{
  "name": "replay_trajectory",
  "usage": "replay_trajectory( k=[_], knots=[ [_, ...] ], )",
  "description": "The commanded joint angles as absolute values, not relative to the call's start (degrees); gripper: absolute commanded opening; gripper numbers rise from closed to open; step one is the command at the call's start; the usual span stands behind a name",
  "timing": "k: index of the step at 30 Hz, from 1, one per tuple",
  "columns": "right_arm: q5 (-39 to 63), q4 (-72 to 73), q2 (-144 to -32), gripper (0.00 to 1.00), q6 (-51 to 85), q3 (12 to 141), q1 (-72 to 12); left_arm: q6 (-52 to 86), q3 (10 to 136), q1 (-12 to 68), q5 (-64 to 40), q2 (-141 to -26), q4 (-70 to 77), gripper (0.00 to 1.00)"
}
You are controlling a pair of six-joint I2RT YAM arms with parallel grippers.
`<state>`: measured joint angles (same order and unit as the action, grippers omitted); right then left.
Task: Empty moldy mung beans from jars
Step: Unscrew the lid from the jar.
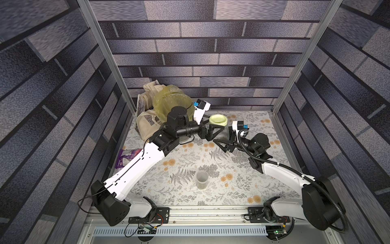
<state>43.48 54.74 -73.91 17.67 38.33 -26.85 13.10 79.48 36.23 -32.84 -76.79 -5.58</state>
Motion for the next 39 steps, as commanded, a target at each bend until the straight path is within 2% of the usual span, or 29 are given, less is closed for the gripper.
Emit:
replay_trajectory(
  k=[1,39],
  knots=[
    [44.7,60.4,-73.6,0.48,18.5,38.5,-26.5,11.8,78.7,34.9,-33.4,-74.8,-6.3,1.0],
    [44.9,57.7,-73.5,0.48,16.1,38.4,-26.5,15.1,85.1,34.6,-33.0,-80.6,-8.8,1.0]
  ],
)
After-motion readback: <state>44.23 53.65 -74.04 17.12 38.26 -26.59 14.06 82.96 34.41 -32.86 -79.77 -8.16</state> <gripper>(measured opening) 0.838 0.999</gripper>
